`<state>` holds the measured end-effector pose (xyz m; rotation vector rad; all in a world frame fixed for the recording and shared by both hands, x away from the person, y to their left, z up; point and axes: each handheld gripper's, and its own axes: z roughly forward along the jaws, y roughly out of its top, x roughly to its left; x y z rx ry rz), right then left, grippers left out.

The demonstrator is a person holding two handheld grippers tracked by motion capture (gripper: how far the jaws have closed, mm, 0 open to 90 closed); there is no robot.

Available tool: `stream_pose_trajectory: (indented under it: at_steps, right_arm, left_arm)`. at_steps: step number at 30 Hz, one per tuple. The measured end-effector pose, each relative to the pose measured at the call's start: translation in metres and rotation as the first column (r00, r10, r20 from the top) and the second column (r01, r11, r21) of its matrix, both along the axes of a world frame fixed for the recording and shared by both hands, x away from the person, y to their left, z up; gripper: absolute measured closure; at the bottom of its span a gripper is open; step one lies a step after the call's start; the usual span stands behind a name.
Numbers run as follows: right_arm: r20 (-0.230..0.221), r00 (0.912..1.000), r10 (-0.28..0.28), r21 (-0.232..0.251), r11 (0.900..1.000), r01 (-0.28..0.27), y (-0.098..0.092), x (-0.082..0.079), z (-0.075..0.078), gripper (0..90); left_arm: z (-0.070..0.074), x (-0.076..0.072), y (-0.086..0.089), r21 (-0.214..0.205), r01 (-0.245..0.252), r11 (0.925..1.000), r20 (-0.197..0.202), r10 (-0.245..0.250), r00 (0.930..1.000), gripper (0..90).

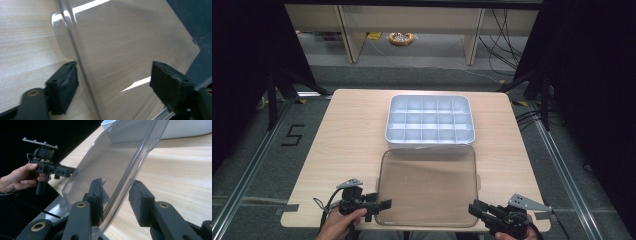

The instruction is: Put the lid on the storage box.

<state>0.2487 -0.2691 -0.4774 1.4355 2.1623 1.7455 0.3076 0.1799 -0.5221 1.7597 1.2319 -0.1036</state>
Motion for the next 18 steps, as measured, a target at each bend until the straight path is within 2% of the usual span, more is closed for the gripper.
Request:
stream_pose_trajectory:
  at_steps: [1, 2, 4, 5, 6, 7, 8, 9, 10, 11, 12, 13, 14, 15, 16, 17, 18]
  right_arm:
    - [0.000, 1.0000, 0.000, 0.000, 1.0000, 0.000, 0.000, 0.000, 0.000, 64.9]
    - [0.022, 0.9997, 0.008, -0.006, 0.9999, -0.008, -0.002, 0.002, -0.002, 64.9]
    - [-0.009, 0.9999, -0.011, 0.000, 0.9999, 0.011, -0.003, 0.002, -0.003, 64.9]
    - [-0.009, 0.9999, -0.011, 0.000, 0.9999, 0.011, -0.003, 0.002, -0.003, 64.9]
    - [-0.002, 0.9997, -0.023, -0.015, 0.9996, 0.023, -0.005, 0.006, -0.006, 64.6]
    - [-0.003, 0.9995, -0.032, -0.019, 0.9993, 0.032, -0.005, 0.008, -0.008, 64.3]
    - [-0.041, 0.9974, -0.059, -0.045, 0.9973, 0.057, -0.007, 0.007, -0.007, 64.2]
    - [-0.057, 0.9952, -0.079, -0.045, 0.9961, 0.077, -0.007, 0.007, -0.007, 64.2]
    - [-0.044, 0.9958, -0.080, -0.062, 0.9950, 0.077, -0.010, 0.009, -0.008, 64.2]
    - [-0.044, 0.9958, -0.080, -0.062, 0.9950, 0.077, -0.010, 0.009, -0.008, 64.2]
    - [-0.051, 0.9943, -0.093, -0.084, 0.9925, 0.088, -0.010, 0.010, -0.008, 64.2]
    - [-0.028, 0.9944, -0.102, -0.104, 0.9897, 0.098, -0.012, 0.011, -0.008, 64.4]
    - [-0.063, 0.9908, -0.120, -0.115, 0.9870, 0.112, -0.010, 0.010, -0.007, 64.7]
    - [-0.045, 0.9913, -0.124, -0.140, 0.9832, 0.117, -0.011, 0.012, -0.009, 65.1]
    - [-0.060, 0.9893, -0.133, -0.141, 0.9823, 0.123, -0.010, 0.011, -0.008, 65.4]
    - [-0.046, 0.9927, -0.111, -0.151, 0.9831, 0.103, -0.010, 0.013, -0.009, 65.6]
    - [-0.064, 0.9888, -0.135, -0.180, 0.9762, 0.121, -0.009, 0.013, -0.009, 65.6]
  left_arm:
    - [0.000, 0.000, 0.000, 0.000, 0.000, 1.0000, 0.000, 0.000, 1.0000, 31.1]
    - [-0.002, 0.001, 0.003, -0.024, -0.019, 0.9995, -0.012, 0.019, 0.9998, 34.7]
    - [-0.003, 0.002, 0.005, -0.025, -0.025, 0.9994, -0.024, 0.024, 0.9994, 45.2]
    - [-0.004, 0.002, 0.005, -0.045, -0.051, 0.9977, -0.028, 0.050, 0.9984, 45.2]
    - [-0.005, 0.003, 0.008, -0.043, -0.035, 0.9984, -0.031, 0.034, 0.9989, 48.9]
    - [-0.006, 0.003, 0.007, -0.067, -0.051, 0.9965, -0.042, 0.048, 0.9980, 50.5]
    - [-0.006, 0.001, 0.008, -0.109, -0.056, 0.9925, -0.060, 0.049, 0.9970, 51.6]
    - [-0.006, 0.001, 0.008, -0.109, -0.056, 0.9925, -0.060, 0.049, 0.9970, 53.1]
    - [-0.006, 0.001, 0.008, -0.125, -0.048, 0.9911, -0.054, 0.041, 0.9977, 54.1]
    - [-0.004, 0.000, 0.008, -0.139, -0.046, 0.9892, -0.045, 0.041, 0.9982, 54.1]
    - [-0.003, -0.001, 0.007, -0.149, -0.045, 0.9878, -0.024, 0.042, 0.9988, 55.1]
    - [0.000, -0.002, 0.007, -0.160, -0.050, 0.9858, -0.016, 0.048, 0.9987, 55.9]
    - [0.005, -0.003, 0.007, -0.168, -0.054, 0.9843, 0.015, 0.057, 0.9983, 57.3]
    - [0.005, -0.003, 0.007, -0.168, -0.054, 0.9843, 0.015, 0.057, 0.9983, 58.1]
    - [0.008, -0.005, 0.007, -0.157, -0.053, 0.9862, 0.041, 0.060, 0.9974, 58.9]
    - [0.009, -0.005, 0.006, -0.163, -0.060, 0.9847, 0.045, 0.068, 0.9967, 59.6]
    - [0.009, -0.006, 0.006, -0.161, -0.044, 0.9860, 0.070, 0.056, 0.9960, 60.7]
